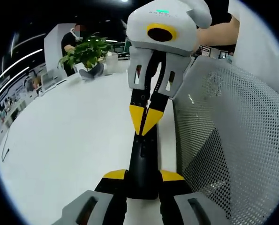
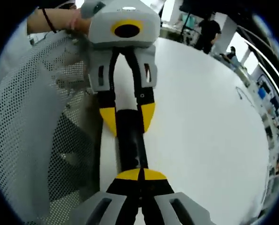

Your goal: Press the specified remote control buttons in sequence, fully releasing each button before pressing the next.

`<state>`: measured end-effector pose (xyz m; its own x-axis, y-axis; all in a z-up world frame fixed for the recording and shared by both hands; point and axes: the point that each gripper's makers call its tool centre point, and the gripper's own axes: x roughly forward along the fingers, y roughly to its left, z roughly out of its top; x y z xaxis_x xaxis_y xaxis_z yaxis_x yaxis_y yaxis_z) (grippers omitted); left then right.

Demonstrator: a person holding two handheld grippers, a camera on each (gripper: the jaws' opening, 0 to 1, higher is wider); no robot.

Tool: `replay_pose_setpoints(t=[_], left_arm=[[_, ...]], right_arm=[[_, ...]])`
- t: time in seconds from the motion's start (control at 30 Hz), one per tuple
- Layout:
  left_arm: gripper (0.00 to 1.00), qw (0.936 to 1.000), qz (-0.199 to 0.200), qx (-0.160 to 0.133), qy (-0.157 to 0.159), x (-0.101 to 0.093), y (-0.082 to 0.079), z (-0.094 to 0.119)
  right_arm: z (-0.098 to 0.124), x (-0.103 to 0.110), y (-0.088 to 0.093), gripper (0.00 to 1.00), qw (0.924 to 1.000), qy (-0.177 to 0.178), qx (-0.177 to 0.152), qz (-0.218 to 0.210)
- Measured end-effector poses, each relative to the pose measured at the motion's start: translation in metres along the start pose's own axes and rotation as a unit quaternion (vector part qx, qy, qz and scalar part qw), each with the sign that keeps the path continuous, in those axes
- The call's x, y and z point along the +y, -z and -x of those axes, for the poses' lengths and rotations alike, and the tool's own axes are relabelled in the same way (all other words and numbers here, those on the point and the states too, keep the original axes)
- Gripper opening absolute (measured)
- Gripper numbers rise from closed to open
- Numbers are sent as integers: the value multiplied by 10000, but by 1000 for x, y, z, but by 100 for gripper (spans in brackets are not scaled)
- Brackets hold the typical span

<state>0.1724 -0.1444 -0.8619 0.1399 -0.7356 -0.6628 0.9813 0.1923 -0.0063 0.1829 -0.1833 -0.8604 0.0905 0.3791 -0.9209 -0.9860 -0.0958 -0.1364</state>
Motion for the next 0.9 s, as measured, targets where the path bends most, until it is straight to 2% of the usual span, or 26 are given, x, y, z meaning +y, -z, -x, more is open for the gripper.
replay_pose_setpoints(t=[0.3,0.47,0.7,0.9], left_arm=[[24,10000,0,-6,-4,0,0,0],[24,10000,3,10,-8,1,0,0],[24,10000,25,17,-28,1,0,-1],[24,10000,29,13,-27,1,0,-1]], right_arm=[[1,-1,0,0,9998,-16,-110,-152],[2,0,1,0,9995,-56,-297,-28],[4,-1,0,0,9984,-191,-500,-198],[5,1,0,0,9987,-171,-475,24]])
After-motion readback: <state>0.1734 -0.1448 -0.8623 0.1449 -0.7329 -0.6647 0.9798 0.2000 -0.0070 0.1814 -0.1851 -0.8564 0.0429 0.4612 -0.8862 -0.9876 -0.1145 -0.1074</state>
